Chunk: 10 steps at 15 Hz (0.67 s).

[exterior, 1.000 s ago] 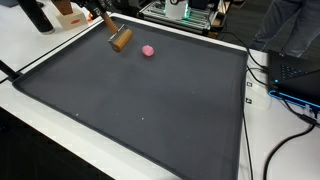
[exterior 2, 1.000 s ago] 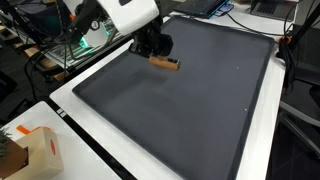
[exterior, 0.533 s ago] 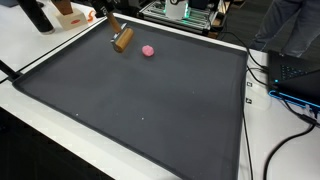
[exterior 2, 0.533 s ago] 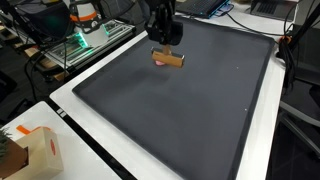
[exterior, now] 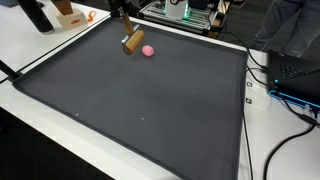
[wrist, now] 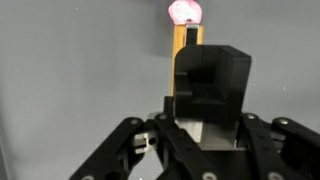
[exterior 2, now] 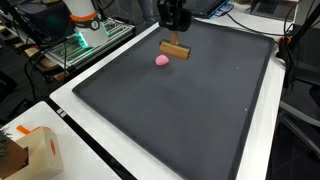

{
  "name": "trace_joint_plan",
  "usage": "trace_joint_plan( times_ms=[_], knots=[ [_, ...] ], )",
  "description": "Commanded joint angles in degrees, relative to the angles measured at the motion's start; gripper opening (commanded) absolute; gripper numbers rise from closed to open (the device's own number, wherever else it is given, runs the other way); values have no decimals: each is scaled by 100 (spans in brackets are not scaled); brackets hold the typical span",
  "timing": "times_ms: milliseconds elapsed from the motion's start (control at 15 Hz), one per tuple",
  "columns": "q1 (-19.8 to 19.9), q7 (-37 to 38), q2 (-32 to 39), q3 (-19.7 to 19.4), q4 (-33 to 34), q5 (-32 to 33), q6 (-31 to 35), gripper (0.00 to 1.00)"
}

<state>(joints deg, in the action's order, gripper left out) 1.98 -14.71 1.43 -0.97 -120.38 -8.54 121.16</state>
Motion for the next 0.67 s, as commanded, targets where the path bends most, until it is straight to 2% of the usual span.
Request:
trace_joint_plan(
  times_ms=[0,533,600],
  knots=[
    [-53,134,-75,19,-70,64,1,48],
    [-82,233,-209,32,-205,99,27,48],
    [-82,233,-209,32,-208,99,29,23]
  ],
)
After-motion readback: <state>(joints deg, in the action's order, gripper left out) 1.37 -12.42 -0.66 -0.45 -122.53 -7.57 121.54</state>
